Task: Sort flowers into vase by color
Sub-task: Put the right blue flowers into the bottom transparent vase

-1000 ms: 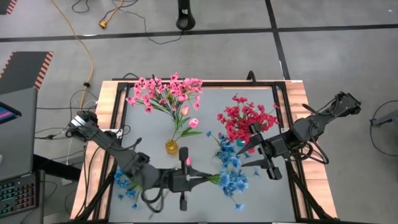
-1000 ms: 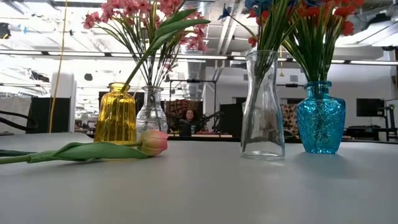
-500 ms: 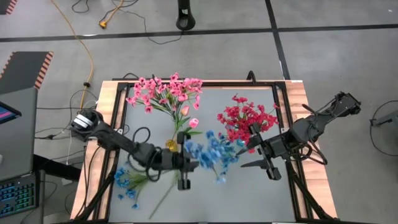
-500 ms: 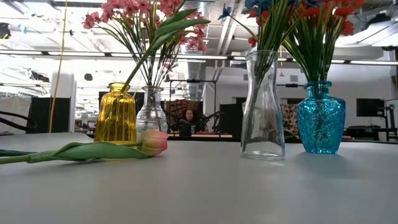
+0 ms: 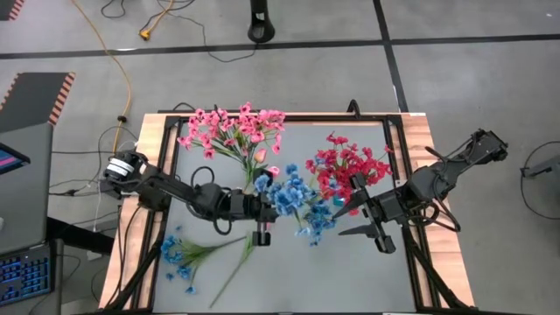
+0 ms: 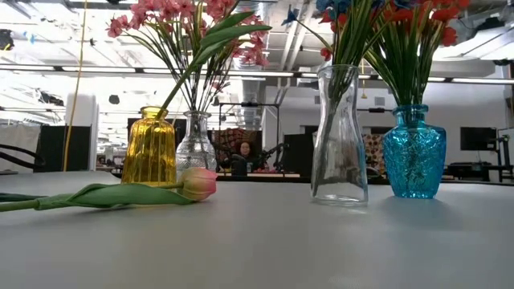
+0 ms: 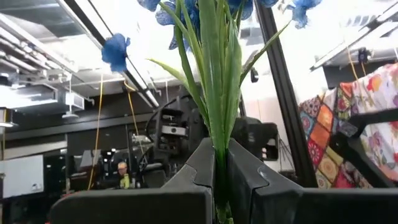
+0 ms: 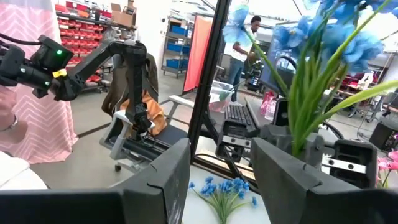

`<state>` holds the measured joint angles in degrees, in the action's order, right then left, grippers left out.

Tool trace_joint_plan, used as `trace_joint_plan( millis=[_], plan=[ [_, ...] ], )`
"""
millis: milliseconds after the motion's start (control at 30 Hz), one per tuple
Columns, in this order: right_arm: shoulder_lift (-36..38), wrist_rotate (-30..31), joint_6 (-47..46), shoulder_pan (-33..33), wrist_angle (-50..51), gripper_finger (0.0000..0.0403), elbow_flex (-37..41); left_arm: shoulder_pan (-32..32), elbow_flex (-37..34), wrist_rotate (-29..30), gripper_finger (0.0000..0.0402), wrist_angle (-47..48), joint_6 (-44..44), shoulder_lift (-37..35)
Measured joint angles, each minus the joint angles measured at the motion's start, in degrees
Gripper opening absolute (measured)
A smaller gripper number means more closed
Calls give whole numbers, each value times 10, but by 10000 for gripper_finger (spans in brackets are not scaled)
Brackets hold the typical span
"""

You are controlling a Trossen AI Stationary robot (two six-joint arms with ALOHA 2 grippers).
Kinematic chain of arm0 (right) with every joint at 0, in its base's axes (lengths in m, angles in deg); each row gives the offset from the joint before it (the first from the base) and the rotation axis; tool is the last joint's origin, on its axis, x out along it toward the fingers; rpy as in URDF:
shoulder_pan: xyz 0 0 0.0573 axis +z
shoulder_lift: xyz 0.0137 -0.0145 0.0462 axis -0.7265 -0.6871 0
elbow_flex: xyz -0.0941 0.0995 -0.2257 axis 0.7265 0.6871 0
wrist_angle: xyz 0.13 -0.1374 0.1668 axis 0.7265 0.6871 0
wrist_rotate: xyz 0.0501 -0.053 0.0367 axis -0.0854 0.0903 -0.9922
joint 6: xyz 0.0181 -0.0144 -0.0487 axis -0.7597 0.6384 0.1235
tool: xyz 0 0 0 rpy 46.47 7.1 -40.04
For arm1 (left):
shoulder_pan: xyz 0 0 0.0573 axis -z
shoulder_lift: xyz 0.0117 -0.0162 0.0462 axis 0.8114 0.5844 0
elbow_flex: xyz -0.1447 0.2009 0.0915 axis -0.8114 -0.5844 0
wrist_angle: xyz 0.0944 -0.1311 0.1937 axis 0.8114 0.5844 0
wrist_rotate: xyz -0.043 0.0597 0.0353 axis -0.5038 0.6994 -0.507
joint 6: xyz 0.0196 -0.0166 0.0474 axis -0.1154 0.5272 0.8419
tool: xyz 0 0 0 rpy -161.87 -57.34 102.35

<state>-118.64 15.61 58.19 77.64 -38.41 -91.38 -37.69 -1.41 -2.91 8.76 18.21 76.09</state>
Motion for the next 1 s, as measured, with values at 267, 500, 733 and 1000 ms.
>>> trace_joint_plan(
  millis=[267,500,733,1000],
  plan=[
    [-1,0,0,0,3,195,0,-3,4,12,0,-141,-1,97],
    [-1,0,14,-1,5,195,0,-4,56,27,0,-144,6,163],
    [-1,0,15,-1,7,195,0,-12,88,36,0,-142,10,205],
    [-1,0,15,-1,7,195,0,-19,86,41,0,-142,25,209]
  ],
)
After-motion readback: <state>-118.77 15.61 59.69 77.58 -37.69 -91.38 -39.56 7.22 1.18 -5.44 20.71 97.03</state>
